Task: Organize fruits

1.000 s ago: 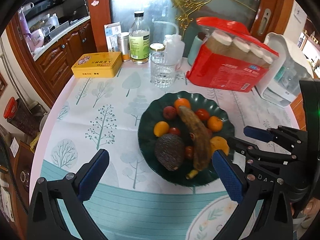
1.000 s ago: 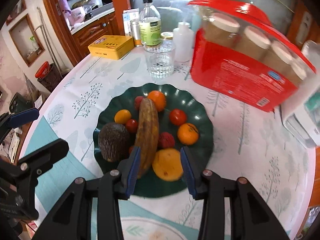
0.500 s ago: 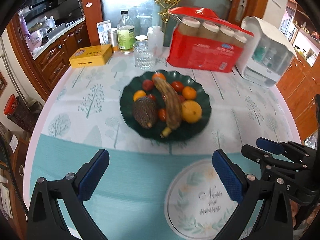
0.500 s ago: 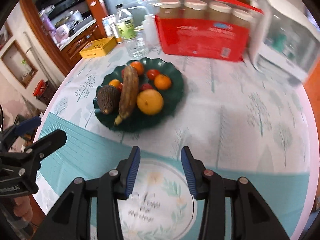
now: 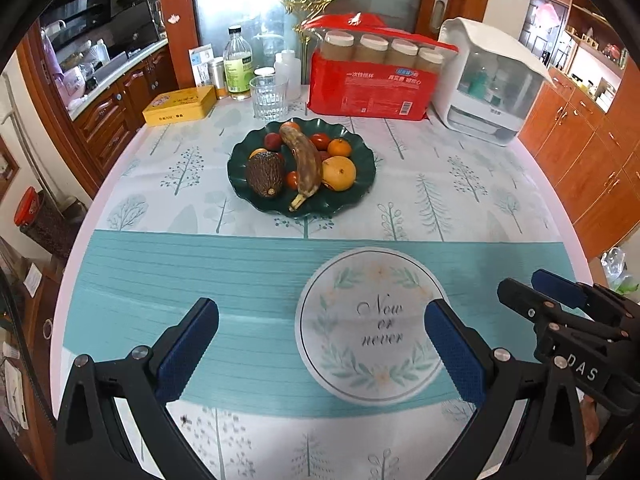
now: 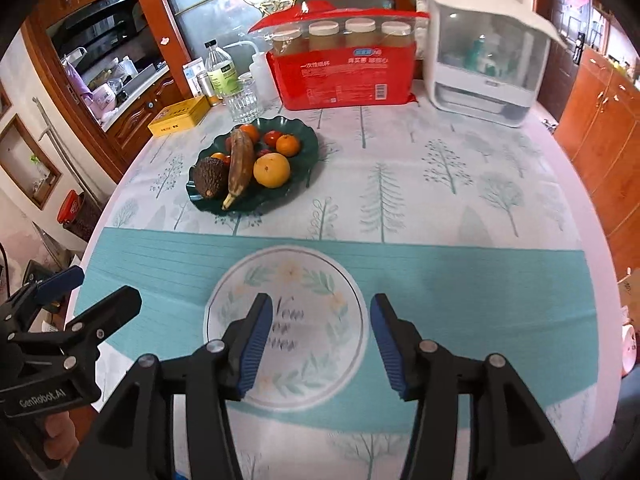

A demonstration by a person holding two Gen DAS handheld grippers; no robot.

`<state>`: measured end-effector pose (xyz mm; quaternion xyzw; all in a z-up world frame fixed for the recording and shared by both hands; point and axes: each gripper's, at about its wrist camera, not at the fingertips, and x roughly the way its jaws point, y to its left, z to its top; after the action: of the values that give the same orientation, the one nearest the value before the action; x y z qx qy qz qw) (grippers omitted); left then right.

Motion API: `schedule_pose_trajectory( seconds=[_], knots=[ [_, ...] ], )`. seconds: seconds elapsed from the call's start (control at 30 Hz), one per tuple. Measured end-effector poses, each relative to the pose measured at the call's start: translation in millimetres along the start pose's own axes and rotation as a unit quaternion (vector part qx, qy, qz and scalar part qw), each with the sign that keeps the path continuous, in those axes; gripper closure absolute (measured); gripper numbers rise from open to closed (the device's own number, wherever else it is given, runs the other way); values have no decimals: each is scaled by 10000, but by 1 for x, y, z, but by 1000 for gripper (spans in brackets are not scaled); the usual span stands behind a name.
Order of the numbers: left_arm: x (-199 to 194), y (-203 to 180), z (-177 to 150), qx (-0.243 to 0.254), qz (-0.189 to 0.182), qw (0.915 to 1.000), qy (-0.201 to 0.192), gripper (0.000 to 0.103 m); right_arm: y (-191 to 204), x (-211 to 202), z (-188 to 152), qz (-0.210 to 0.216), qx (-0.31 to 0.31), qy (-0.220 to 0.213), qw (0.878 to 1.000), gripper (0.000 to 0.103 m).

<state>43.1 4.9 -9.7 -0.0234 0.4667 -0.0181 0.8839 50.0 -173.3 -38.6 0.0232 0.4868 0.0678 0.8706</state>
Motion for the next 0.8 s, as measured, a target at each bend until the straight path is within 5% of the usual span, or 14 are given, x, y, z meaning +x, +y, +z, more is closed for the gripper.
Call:
schedule_pose_trajectory(
  seconds=[0.37,0.8],
  knots=[
    [-37,-12,-14,-11,158,9997,-206,1,-3,-46,-21,-141,183,-311,9992,38],
    [-48,-21,-20,27,232,9994,-271,1,-2,-53,-27,-131,303,-279,9991,37]
  ],
)
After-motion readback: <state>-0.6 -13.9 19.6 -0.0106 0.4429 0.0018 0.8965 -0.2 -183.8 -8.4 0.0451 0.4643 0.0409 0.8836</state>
